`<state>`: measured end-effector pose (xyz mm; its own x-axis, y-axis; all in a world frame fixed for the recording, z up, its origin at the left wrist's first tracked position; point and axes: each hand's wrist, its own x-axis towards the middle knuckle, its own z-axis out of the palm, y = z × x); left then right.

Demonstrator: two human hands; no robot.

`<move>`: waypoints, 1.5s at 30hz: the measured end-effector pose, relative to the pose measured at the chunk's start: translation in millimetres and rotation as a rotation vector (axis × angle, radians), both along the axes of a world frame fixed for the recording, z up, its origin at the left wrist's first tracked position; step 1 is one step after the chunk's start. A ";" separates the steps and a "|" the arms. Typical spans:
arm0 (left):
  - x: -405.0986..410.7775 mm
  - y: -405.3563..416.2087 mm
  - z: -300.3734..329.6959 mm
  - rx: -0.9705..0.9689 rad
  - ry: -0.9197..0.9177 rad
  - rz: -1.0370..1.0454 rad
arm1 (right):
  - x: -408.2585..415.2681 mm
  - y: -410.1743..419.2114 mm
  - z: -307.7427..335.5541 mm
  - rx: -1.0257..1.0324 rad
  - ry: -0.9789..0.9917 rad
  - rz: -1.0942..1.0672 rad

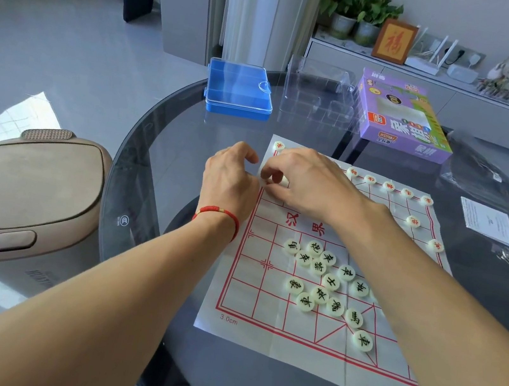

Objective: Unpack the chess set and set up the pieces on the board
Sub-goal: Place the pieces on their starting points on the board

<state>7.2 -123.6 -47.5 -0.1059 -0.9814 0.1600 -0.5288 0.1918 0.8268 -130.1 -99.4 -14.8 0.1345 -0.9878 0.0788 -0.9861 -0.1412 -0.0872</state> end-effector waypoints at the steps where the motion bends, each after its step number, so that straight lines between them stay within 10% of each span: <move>1: 0.0 -0.6 -0.2 -0.002 0.000 0.000 | -0.2 -0.2 -0.2 0.004 -0.007 -0.004; 30: 0.3 -7.2 -11.1 -0.102 -0.192 -0.161 | -30.0 3.7 6.5 -0.009 -0.092 -0.222; 45: 5.2 -3.0 -6.7 -0.109 -0.223 -0.234 | -89.5 228.4 31.1 -0.051 -0.256 -0.580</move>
